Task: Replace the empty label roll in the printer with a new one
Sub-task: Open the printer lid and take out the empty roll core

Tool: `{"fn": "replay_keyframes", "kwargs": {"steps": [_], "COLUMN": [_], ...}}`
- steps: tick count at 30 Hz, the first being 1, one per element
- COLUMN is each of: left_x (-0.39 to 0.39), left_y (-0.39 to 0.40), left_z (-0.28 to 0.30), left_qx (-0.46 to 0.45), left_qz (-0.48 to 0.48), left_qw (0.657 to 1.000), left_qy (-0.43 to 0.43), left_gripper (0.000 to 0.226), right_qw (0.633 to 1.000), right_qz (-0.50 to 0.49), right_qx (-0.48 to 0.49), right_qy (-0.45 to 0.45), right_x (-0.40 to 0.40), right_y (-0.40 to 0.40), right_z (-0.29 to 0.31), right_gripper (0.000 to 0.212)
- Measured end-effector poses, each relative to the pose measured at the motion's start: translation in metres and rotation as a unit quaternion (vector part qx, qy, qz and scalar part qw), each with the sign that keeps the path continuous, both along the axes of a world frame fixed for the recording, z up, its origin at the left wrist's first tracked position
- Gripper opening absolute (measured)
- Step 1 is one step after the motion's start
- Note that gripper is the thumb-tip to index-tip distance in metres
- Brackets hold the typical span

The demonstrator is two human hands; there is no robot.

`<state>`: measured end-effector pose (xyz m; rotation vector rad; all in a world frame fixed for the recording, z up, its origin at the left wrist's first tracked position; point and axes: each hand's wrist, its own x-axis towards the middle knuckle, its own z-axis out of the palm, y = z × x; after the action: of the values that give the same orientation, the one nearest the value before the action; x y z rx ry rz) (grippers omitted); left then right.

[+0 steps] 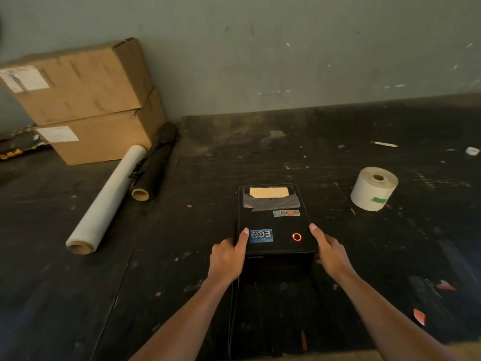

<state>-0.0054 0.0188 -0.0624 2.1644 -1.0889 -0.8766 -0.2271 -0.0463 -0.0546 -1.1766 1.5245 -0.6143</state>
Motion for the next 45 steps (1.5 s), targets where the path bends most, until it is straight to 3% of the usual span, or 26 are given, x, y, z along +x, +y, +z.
{"fn": "replay_keyframes", "kwargs": {"steps": [4,9,17,21,30,36,42,45], "left_x": [-0.003,-0.009,-0.014,-0.024,-0.029,-0.026,-0.019,-0.015], "left_y": [0.002,0.003,0.003,0.005,0.003,-0.004,-0.023,-0.035], "left_z": [0.004,0.012,0.015,0.013,0.015,0.034,0.059,0.076], "left_qx": [0.004,0.020,0.027,-0.045,-0.073,-0.053,-0.026,0.005], "left_qz": [-0.017,-0.034,-0.013,0.031,0.084,0.068,0.072,0.092], "left_qw": [1.000,0.986,0.997,0.998,0.993,0.991,0.994,0.995], "left_qy": [-0.022,-0.162,-0.071,0.009,-0.049,-0.100,-0.075,-0.027], "left_gripper": [0.069,0.079,0.072,0.059,0.055,0.063,0.074,0.081], "right_qw": [1.000,1.000,0.999,1.000,0.997,0.997,0.997,0.999], "right_qz": [0.002,0.007,-0.007,-0.025,-0.048,-0.036,0.004,0.021], "right_qx": [-0.007,-0.008,0.040,0.005,-0.062,-0.058,-0.048,-0.028], "right_qy": [0.003,0.001,0.003,-0.004,0.012,0.029,0.068,0.026], "right_x": [0.002,0.002,0.009,0.012,0.017,0.018,0.024,0.028], "right_y": [0.001,0.003,0.016,0.021,0.024,0.014,0.000,-0.010], "right_z": [0.004,0.010,0.020,0.022,0.021,0.037,0.063,0.073], "right_gripper": [0.071,0.069,0.075,0.068,0.052,0.056,0.071,0.074]}}
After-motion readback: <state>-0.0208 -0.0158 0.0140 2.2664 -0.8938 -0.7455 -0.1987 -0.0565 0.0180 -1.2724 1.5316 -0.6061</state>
